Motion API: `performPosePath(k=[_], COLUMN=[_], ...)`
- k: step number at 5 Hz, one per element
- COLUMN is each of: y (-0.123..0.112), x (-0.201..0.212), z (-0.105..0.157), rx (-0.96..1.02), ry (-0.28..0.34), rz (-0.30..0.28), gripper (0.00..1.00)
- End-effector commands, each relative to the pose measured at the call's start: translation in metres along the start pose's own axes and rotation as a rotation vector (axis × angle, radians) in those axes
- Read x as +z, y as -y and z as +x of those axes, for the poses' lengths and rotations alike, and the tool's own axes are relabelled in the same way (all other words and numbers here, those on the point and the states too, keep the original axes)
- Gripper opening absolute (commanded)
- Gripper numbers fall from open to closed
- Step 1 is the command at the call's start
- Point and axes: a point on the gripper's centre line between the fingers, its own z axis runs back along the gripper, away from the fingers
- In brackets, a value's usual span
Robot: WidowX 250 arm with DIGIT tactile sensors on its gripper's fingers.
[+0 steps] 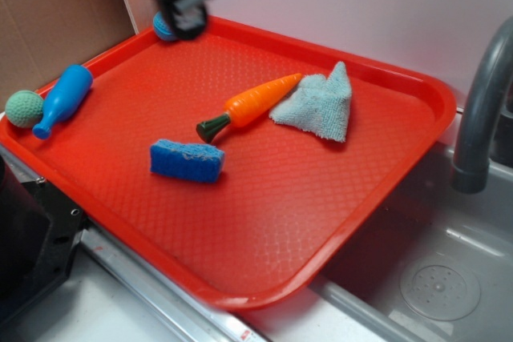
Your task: Grab the blue cloth.
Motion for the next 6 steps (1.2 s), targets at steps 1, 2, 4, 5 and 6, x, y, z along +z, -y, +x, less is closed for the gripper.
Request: performPosePath(k=[1,2,4,5,6], y=[0.0,-0.011,-0.003,-0.007,-0.014], x=[-0.039,-0.067,-0.137,-0.138,-0.12], z=[0.065,0.085,0.093,0.09,0.08], rx=[-0.151,-0.15,-0.177,-0.174,-0.146], ry=[0.089,0.105,0.03,0.048,0.07], rz=[0.05,0.017,-0.029,-0.05,-0.053], gripper=[1.0,1.0,0.84,0.0,0.0])
